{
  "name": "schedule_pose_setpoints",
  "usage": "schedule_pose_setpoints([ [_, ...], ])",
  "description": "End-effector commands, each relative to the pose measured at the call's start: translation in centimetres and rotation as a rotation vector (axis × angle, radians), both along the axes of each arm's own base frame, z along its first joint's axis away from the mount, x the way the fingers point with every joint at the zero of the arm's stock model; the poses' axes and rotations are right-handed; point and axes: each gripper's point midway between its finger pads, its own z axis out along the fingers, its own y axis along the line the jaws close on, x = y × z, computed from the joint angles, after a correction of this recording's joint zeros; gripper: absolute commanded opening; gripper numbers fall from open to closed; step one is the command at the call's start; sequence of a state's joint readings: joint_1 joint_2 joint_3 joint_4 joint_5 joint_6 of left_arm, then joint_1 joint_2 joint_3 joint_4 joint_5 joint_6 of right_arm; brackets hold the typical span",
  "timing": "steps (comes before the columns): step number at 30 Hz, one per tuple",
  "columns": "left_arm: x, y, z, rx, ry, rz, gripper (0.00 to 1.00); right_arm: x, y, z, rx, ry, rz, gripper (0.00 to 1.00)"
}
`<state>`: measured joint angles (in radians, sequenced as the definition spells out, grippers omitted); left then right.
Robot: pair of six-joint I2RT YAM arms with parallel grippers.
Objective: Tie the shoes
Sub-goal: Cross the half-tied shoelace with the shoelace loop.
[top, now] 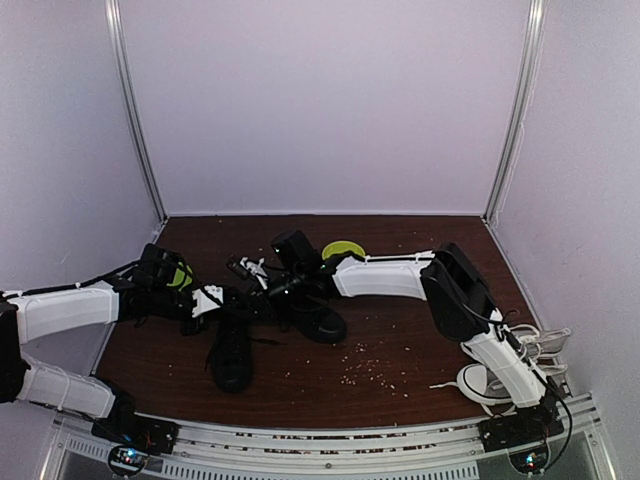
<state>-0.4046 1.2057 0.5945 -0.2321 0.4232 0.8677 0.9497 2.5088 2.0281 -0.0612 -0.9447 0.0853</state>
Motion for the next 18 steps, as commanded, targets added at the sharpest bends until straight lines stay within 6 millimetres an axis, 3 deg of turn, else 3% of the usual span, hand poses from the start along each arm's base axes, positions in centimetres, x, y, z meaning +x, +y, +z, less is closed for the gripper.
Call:
schedule_pose_setpoints([
  [1, 0.6, -0.2, 0.6, -0.022, -0.025, 0.004, 0.00, -0.7, 0.1, -2.1, -0.036, 0.007, 0.015, 0.15],
  [10, 0.6, -0.2, 0.7, -0.024, -0.024, 0.002, 0.00, -1.1, 0.5, -2.2, -0.046, 0.004, 0.024, 0.21],
  [18, 0.5, -0.3, 0.6, -0.026, -0.018, -0.001, 0.00, -0.1, 0.9, -1.3, -0.024, -0.015, -0.023, 0.21],
])
